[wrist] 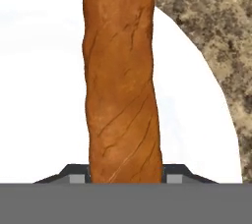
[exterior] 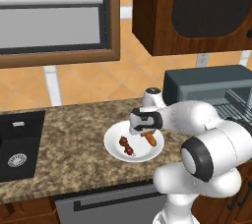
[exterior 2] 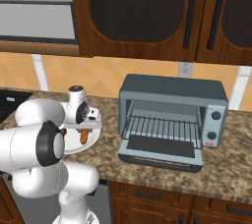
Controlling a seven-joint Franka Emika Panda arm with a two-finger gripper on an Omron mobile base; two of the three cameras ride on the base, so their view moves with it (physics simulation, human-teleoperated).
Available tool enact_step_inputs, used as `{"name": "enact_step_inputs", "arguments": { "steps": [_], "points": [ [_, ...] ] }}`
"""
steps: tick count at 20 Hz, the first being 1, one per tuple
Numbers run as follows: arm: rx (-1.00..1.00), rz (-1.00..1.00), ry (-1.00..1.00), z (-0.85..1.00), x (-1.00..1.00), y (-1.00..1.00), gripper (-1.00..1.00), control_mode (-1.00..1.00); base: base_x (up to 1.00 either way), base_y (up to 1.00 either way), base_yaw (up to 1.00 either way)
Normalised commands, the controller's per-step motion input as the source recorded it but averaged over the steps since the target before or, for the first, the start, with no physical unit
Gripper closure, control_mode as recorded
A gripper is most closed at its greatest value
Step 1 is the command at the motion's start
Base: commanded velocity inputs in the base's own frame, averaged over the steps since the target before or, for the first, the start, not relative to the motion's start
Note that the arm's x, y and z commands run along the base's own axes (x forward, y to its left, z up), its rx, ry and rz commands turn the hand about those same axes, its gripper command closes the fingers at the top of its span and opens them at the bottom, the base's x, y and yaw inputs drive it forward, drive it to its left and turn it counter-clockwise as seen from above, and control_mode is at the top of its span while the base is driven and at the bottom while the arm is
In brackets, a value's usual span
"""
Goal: Pick up the kebab skewer and baguette bread, and place them inside the toaster oven. Close the toaster oven door and start by setting the timer.
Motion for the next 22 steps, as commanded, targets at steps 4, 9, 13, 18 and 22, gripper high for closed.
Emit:
{"name": "enact_step_inputs", "arguments": {
  "steps": [4, 9, 13, 18, 22],
  "points": [
    [0.18, 0.35, -0.15, 1.00, -1.00, -0.67, 1.00, -1.00, 0.00, 0.00, 0.00],
    [0.03, 0.64, -0.21, 0.85, -1.00, -0.79, 1.00, -1.00, 0.00, 0.00, 0.00],
    [-0.07, 0.59, -0.18, 0.54, -0.85, -0.94, 1.00, -1.00, 0.00, 0.00, 0.00],
    [-0.11, 0.44, -0.13, 0.59, -0.34, -1.00, 1.00, -1.00, 0.00, 0.00, 0.00],
    [-0.14, 0.26, -0.19, 0.47, 0.00, -0.85, 1.00, -1.00, 0.00, 0.00, 0.00]
  ]
}}
